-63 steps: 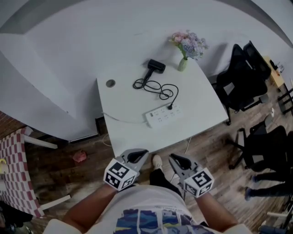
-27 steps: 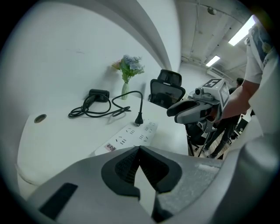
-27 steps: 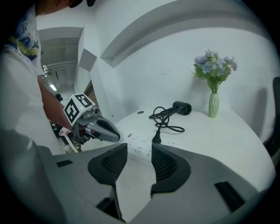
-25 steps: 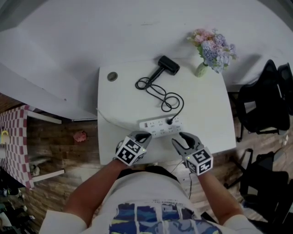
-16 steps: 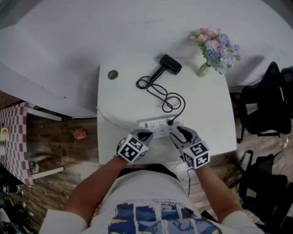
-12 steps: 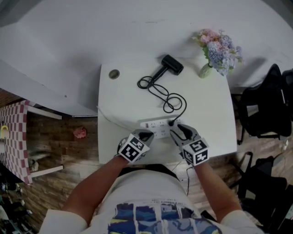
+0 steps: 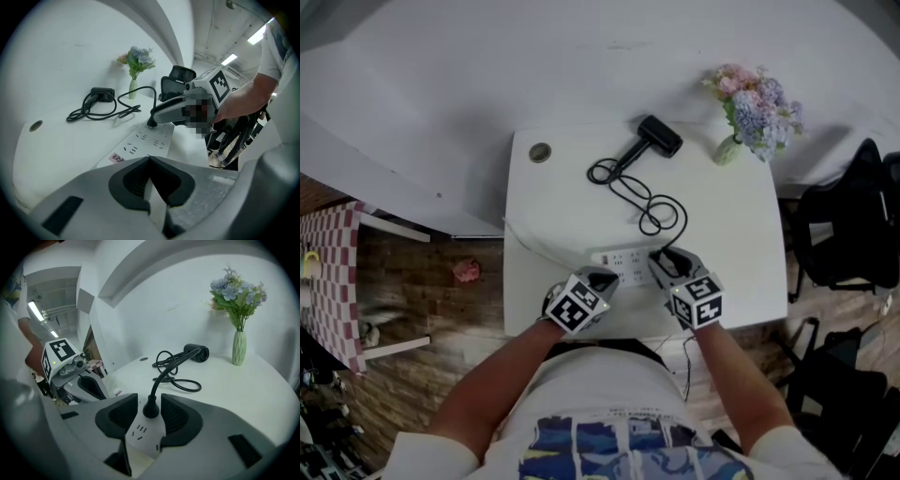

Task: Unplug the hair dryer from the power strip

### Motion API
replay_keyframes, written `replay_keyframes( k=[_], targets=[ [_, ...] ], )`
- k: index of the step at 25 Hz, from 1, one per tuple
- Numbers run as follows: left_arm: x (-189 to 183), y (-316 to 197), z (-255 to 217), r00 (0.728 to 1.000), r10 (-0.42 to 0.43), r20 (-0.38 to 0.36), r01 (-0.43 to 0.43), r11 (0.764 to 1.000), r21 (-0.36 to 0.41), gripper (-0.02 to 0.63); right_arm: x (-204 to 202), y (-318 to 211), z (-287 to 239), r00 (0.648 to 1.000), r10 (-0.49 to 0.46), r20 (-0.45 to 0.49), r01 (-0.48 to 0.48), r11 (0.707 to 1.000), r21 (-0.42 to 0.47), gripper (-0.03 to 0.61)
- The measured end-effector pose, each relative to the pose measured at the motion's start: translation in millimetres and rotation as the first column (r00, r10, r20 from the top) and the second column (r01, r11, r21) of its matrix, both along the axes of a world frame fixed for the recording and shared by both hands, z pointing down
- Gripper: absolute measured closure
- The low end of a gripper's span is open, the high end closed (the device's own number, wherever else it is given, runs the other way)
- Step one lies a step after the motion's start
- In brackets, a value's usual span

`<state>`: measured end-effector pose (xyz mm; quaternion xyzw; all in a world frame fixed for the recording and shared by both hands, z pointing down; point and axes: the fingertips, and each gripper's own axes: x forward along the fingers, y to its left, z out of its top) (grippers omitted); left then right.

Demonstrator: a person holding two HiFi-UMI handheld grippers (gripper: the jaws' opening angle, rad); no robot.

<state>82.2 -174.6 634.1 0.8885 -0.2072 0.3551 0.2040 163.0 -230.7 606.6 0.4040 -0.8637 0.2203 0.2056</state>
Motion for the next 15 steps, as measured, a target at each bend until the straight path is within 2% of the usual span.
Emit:
replay_keyframes(
  k=[5, 15],
  targets=[
    [1.0, 1.1, -0.3, 1.0, 0.015, 0.006, -0.015, 1.0, 0.019, 0.611, -0.4, -3.4, 3.9, 1.0, 0.002, -0.021, -0.002, 1.0, -0.002, 0.46],
    [0.0, 0.9, 0.1, 0.999, 0.033, 0.007, -0.033, 0.999, 0.011, 0.611, -2.9, -3.2, 8.3, 0.997, -0.006, -0.071, 0.005, 1.0, -0.013, 0.483]
  ],
)
